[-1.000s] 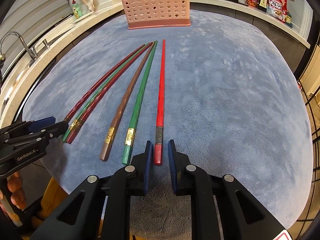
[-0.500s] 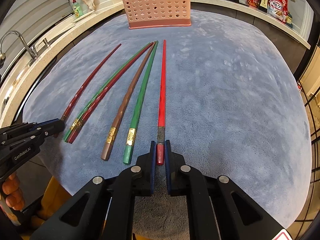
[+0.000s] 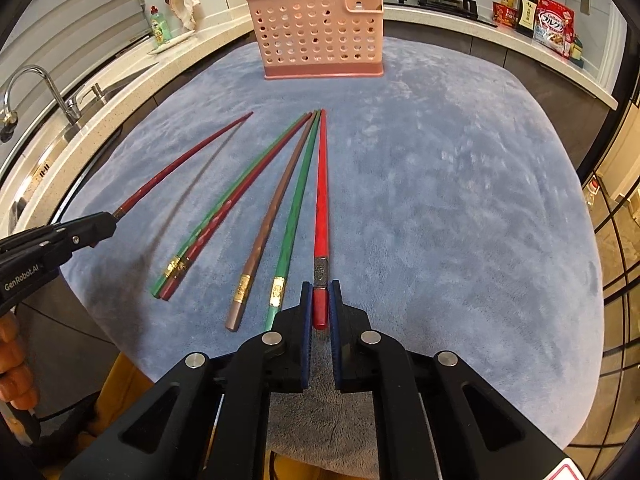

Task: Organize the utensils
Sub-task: 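Grasp a dark red chopstick with the left tool while the right tool grasps a red one, then carry both held chopsticks above the pink holder and lower them in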

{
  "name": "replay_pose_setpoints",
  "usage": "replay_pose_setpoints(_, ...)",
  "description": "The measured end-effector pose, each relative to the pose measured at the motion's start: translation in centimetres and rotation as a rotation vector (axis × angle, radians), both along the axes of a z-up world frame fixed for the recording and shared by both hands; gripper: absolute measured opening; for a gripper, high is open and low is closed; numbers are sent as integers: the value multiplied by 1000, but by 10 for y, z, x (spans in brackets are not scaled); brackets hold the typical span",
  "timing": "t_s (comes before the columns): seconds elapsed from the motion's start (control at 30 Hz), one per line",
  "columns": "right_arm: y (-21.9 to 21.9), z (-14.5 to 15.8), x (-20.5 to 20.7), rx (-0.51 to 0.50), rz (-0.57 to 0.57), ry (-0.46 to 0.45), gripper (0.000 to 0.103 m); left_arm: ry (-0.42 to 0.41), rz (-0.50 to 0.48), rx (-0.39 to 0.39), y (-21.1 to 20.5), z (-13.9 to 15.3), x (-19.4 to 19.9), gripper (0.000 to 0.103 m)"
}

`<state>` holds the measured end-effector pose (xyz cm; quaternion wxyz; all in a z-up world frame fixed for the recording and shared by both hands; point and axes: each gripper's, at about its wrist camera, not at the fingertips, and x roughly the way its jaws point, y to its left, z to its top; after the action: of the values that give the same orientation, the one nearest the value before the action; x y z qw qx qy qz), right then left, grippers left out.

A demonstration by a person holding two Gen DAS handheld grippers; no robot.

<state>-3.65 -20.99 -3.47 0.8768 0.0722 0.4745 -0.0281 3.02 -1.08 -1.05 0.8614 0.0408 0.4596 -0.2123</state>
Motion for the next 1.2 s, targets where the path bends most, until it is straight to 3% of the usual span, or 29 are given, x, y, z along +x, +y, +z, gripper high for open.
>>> replay_pose_setpoints(0.5,-12,83,14,-43,-9,-175,7,-108,29,-68,2,68,23,7)
replay_pose_setpoints(0.83,-35,129,44,-16,-33,-293,7,-226,24,-100,-10,116,53,7)
replay_pose_setpoints(1.2,-59,170,87,19,-63,-392,7,-300,31,-124,-32,152,97,7)
